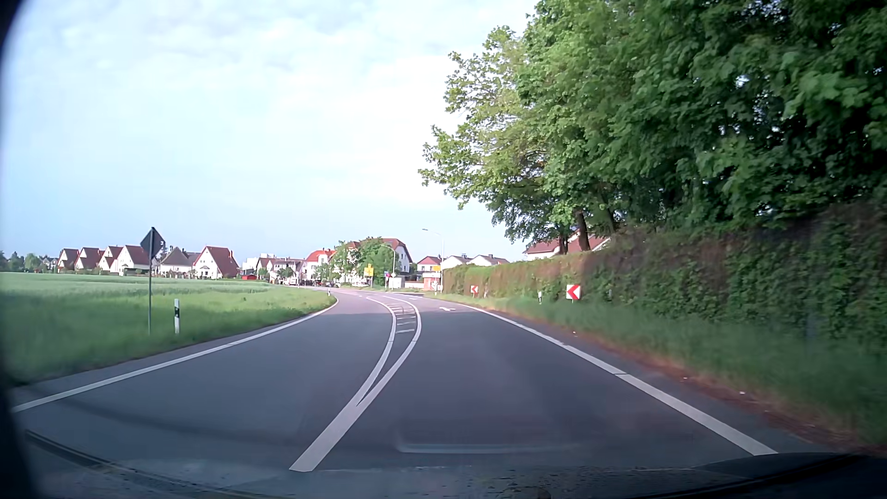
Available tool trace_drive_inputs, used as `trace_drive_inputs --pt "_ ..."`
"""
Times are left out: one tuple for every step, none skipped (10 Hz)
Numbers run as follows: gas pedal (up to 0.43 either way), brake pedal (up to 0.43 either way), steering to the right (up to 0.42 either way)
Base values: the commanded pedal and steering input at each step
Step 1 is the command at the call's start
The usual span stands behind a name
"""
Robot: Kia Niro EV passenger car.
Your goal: Follow the waypoints while adhering to traffic rules and regulations
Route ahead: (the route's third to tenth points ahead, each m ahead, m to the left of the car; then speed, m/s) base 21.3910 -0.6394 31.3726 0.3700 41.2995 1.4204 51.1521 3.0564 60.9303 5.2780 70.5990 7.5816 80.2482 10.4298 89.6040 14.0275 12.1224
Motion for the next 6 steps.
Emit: trace_drive_inputs --pt "0.110 0.000 -0.018" --pt "0.110 0.000 -0.018" --pt "0.110 0.000 -0.018" --pt "0.110 0.000 -0.018" --pt "0.110 0.000 -0.018" --pt "0.110 0.000 -0.018"
